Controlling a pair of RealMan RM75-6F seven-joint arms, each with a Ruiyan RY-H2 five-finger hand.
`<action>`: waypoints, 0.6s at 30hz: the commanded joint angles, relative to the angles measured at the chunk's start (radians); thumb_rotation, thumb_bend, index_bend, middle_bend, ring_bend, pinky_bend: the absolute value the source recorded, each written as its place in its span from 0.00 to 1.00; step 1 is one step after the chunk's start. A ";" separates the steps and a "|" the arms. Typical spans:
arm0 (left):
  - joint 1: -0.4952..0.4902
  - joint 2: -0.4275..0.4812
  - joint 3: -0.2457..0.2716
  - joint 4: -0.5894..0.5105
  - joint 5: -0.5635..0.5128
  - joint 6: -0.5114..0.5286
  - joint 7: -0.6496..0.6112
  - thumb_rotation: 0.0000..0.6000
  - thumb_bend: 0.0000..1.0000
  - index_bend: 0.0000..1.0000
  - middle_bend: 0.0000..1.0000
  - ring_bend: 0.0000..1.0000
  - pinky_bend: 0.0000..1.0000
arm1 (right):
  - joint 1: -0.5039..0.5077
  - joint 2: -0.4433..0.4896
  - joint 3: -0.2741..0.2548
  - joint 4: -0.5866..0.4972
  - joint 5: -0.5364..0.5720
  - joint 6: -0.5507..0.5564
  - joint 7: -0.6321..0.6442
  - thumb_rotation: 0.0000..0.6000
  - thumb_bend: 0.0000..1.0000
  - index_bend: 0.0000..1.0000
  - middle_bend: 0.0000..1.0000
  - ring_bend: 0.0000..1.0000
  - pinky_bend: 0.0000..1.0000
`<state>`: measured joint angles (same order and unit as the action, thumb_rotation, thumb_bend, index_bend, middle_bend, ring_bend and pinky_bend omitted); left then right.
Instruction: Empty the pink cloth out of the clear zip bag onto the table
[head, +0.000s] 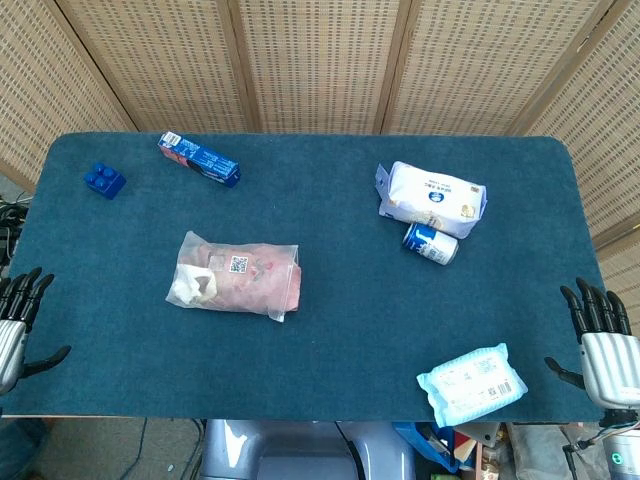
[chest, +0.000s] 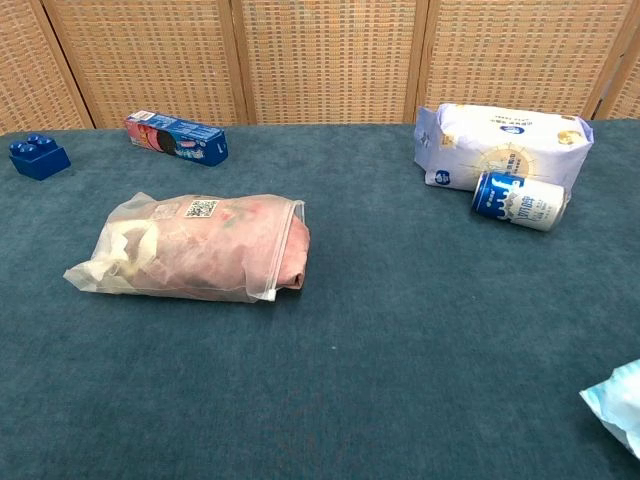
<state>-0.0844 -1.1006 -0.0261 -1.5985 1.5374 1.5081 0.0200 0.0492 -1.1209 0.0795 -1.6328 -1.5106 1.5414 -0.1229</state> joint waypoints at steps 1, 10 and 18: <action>0.000 0.000 0.000 0.000 -0.001 -0.002 -0.001 1.00 0.18 0.00 0.00 0.00 0.00 | 0.000 -0.001 0.000 0.002 0.001 0.000 0.000 1.00 0.00 0.00 0.00 0.00 0.00; -0.046 -0.012 -0.012 0.031 -0.028 -0.085 -0.025 1.00 0.18 0.00 0.00 0.00 0.00 | 0.002 -0.002 0.006 0.004 0.015 -0.008 0.002 1.00 0.00 0.00 0.00 0.00 0.00; -0.183 -0.066 -0.049 0.125 -0.040 -0.268 -0.098 1.00 0.18 0.00 0.00 0.00 0.00 | 0.009 -0.010 0.012 0.011 0.038 -0.026 -0.013 1.00 0.00 0.00 0.00 0.00 0.00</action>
<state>-0.2213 -1.1423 -0.0617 -1.5101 1.4923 1.2898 -0.0473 0.0576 -1.1298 0.0909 -1.6231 -1.4739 1.5168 -0.1347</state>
